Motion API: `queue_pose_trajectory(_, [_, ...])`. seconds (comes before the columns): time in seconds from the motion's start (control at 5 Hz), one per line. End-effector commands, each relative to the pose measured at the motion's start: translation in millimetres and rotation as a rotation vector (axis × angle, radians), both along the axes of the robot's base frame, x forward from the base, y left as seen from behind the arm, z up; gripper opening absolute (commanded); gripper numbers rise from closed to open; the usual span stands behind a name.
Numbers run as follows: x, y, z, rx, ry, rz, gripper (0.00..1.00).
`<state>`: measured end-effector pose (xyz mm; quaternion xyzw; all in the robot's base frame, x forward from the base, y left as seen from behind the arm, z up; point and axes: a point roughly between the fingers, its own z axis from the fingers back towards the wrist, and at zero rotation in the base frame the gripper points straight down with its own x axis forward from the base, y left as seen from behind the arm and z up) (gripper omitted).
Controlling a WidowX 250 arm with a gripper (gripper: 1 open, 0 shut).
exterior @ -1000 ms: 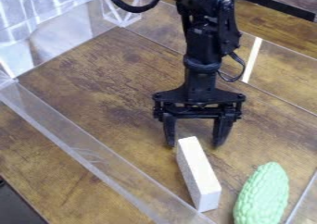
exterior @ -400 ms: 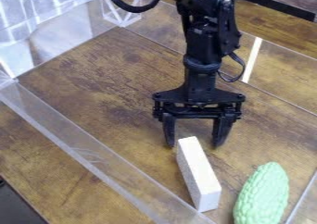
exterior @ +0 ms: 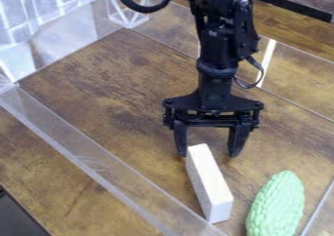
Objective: Remove the white object from inside the blue tray and put it on the table
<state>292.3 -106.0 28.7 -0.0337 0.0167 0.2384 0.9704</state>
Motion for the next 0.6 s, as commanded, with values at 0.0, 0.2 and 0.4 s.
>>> queue_pose_trajectory(0.0, [6.9,-3.0,25.0,-0.017,-0.085,-0.015,1.0])
queue_pose_trajectory(0.2, [5.8,-2.6,24.4,-0.015,-0.088,-0.021,1.0])
queue_pose_trajectory(0.4, [6.9,-2.0,24.5,-0.012,-0.094,-0.024,1.0])
